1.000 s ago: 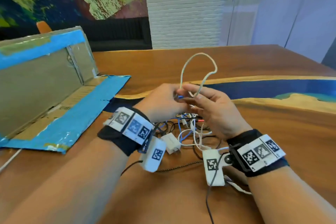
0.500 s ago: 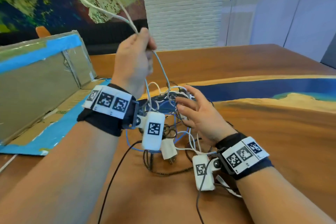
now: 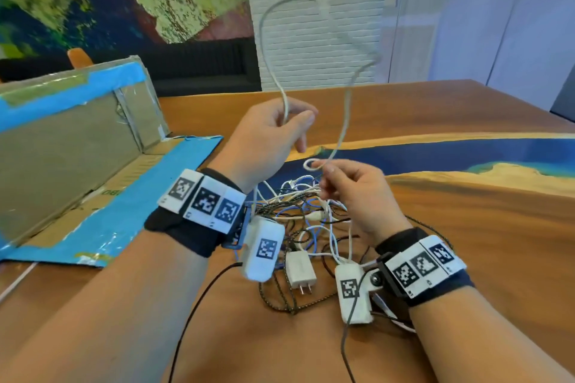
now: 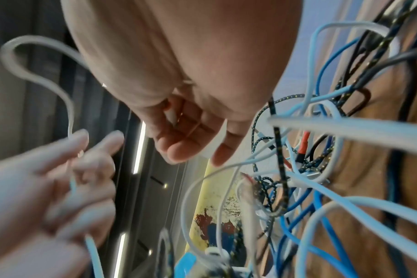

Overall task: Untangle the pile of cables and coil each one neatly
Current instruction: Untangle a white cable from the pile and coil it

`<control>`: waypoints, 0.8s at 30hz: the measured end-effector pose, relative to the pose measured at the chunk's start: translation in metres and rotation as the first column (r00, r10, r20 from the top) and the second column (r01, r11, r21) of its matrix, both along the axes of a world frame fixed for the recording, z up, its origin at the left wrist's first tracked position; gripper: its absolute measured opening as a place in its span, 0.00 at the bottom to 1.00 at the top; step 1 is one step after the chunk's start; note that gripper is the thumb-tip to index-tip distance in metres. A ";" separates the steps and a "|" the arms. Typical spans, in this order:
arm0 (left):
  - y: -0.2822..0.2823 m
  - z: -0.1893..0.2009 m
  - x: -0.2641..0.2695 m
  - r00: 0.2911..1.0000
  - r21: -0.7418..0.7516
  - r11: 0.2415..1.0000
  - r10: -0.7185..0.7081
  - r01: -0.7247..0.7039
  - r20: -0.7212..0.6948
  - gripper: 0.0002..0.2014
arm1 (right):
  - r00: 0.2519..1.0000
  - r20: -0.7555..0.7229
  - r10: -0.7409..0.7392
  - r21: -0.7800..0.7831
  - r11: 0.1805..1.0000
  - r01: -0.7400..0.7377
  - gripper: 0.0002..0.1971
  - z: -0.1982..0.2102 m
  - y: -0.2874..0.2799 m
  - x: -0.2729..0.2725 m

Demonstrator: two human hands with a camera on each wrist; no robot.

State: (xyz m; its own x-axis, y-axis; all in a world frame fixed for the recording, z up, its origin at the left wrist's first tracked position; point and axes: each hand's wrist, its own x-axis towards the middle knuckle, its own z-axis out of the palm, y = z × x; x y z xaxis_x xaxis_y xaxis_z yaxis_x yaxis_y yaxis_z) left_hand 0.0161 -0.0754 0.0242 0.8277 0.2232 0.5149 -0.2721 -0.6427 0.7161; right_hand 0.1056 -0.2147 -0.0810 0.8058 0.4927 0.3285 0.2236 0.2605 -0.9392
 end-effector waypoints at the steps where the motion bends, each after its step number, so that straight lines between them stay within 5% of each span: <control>1: 0.007 -0.002 -0.001 0.999 0.036 0.999 0.034 -0.033 -0.020 0.10 | 0.997 -0.065 -0.046 0.061 0.997 0.050 0.11 0.002 -0.002 0.004; 5: 0.038 0.015 -0.008 0.971 0.170 0.962 0.227 -0.212 -0.070 0.15 | 0.975 -0.168 -0.142 0.088 0.983 0.158 0.10 0.004 -0.019 0.028; 10: 0.043 0.076 -0.022 0.900 0.419 0.800 0.415 -0.430 0.132 0.15 | 0.997 -0.055 -0.062 -0.062 0.996 0.058 0.11 0.006 -0.023 0.030; 14: 0.024 0.070 -0.022 0.937 0.482 0.821 0.348 -0.308 0.005 0.17 | 0.999 -0.001 0.044 -0.024 0.999 -0.044 0.11 0.011 -0.017 0.016; 20: 0.006 0.003 -0.002 0.867 0.707 0.707 0.351 0.002 -0.354 0.19 | 0.968 0.078 0.239 -0.019 0.971 -0.238 0.16 0.009 -0.005 -0.006; 24: -0.002 -0.017 0.002 0.824 0.691 0.706 0.296 0.152 -0.483 0.19 | 0.995 0.084 0.050 -0.021 0.999 -0.048 0.14 0.007 -0.001 -0.006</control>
